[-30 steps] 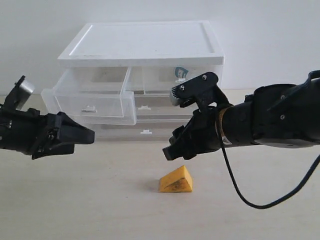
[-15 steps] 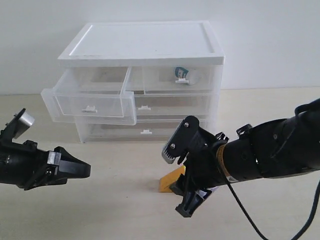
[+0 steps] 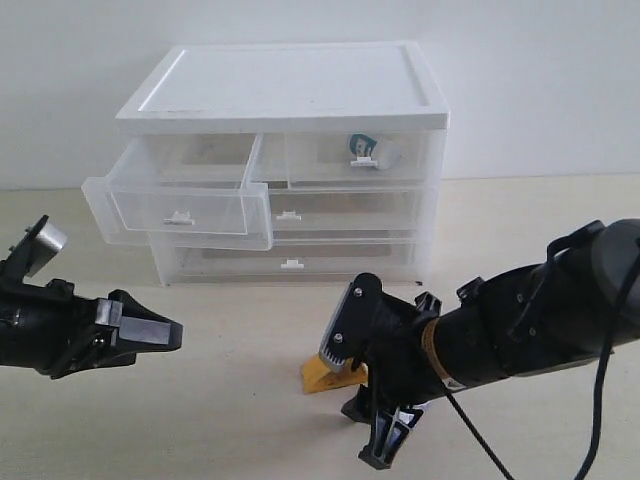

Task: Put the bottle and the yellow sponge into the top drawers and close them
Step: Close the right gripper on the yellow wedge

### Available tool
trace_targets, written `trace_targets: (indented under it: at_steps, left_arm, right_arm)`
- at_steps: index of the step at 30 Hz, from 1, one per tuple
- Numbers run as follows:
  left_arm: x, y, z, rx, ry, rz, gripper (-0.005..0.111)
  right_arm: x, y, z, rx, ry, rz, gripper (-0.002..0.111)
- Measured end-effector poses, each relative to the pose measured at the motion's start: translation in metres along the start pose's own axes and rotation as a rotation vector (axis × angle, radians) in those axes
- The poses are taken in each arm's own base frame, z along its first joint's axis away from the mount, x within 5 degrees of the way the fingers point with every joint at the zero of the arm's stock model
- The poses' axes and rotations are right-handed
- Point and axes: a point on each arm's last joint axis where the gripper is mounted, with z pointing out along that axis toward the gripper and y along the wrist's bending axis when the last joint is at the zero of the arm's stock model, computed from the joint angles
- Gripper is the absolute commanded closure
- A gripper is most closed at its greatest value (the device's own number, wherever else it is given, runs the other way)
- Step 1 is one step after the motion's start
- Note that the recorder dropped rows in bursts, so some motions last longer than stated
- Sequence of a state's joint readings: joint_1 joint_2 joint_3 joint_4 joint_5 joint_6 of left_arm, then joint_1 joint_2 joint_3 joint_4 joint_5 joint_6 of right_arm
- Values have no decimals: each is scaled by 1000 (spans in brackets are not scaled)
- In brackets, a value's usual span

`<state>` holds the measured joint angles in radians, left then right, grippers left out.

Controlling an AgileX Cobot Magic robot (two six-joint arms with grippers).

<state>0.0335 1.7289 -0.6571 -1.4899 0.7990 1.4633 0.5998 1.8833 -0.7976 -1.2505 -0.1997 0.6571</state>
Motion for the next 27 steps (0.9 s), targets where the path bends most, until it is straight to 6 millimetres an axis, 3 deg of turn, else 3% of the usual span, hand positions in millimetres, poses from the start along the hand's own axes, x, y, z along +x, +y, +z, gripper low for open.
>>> trace_targets:
  at_steps: [10,27]
  left_arm:
    - [0,0,0,4,-5,1,29]
    - [-1,-1,0,9,-6,7,29]
  right_arm:
    - [-3,-23,-1,146,121,-152,55]
    - [-33,-11,0,-2,-153,-263,55]
